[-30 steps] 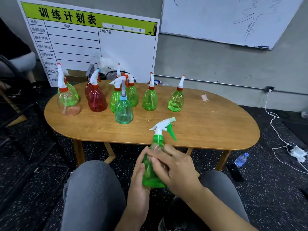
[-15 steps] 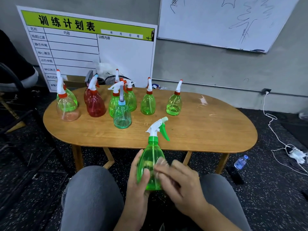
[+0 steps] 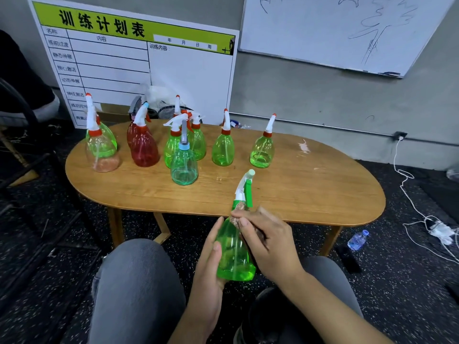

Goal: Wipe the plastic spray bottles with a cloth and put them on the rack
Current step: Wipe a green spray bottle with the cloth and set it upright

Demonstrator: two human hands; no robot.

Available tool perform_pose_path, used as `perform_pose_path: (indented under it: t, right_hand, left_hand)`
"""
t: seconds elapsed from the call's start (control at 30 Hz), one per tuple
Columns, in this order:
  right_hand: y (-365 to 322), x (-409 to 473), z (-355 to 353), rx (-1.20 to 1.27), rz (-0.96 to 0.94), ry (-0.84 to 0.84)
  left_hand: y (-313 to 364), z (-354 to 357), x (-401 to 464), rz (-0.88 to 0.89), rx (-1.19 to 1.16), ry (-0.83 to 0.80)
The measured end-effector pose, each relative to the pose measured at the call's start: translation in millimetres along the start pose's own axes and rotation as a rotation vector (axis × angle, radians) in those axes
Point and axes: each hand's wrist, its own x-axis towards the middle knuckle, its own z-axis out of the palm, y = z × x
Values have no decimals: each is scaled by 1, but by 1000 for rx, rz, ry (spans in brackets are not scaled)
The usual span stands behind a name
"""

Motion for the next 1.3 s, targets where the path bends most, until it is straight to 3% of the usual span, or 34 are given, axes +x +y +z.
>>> perform_pose_path:
  t: [0.27,0.37,0.43,0.67,0.77,0.93,1.03,1.1,1.23,1.3]
  right_hand:
    - [-5,-43,-7,-176,-483,-164]
    - [-5,-33,-12,-246,-581,-194]
    - [-5,-23,-13,-265,-550,-176]
    - [2,5,3,-163,-159,-10]
    - [-5,-6,5,-155,-230,-63]
    - [-9,-38,-1,-201,-541,-175]
    - [-8,-42,-4,-209,-555,-187]
    - [-6,-32,-6,-201,-475,-142]
    - [4,5,-9,-140,-119,48]
    - [7,14,-4,-166,-50,55]
  left_hand:
    - [0,1,-3,-7,-68,16]
    - [2,3,-2,-4,-77,28]
    - [1,3,-1,0,-65,35]
    - [2,1,1,-3,-26,41]
    - [1,-2,1,-3,-47,58]
    - [5,0,-2,-1,-99,53]
    - [9,2,-3,3,-92,44]
    - [9,3,-3,5,-57,53]
    - [6,4,-2,-22,20,48]
    - [5,2,-1,-24,41,43]
